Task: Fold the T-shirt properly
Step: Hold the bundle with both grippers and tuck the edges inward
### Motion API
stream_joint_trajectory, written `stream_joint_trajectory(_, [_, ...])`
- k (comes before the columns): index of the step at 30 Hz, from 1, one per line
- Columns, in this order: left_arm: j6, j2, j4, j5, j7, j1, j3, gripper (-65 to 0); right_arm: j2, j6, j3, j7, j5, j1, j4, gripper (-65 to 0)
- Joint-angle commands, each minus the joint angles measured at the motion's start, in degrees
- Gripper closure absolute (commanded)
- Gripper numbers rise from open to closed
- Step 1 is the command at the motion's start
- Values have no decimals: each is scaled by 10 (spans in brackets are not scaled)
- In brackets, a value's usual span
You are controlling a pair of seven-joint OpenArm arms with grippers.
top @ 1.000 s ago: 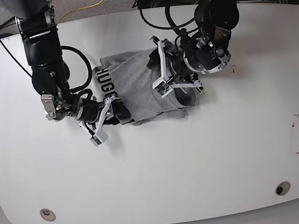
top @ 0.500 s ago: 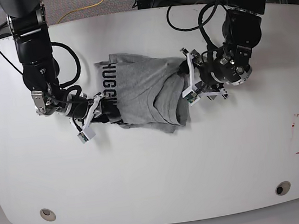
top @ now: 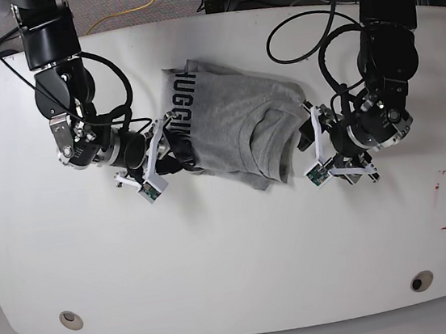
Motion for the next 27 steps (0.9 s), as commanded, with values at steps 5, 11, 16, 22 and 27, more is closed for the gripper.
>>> stream_joint_trajectory(5, [-17, 44, 81, -5, 7, 50, -15, -351, 3, 4, 3, 1, 8, 17, 44, -190])
stream_joint_trajectory(11, [-14, 93, 81, -2, 7, 102, -15, -351, -16, 5, 1, -17, 8, 20, 41, -192])
stream_joint_trajectory(16, [-13, 120, 75, 0, 7, 127, -15, -351, -42, 9, 1, -17, 5, 11, 11, -192])
stream_joint_trajectory(22, [-13, 121, -11, 0, 3, 124, -15, -351, -51, 9, 1, 2, 4, 19, -65, -192])
stream_joint_trajectory(27, [-13, 91, -71, -1, -32, 94, -15, -351, -23, 9, 1, 38, 4, 24, -109, -192])
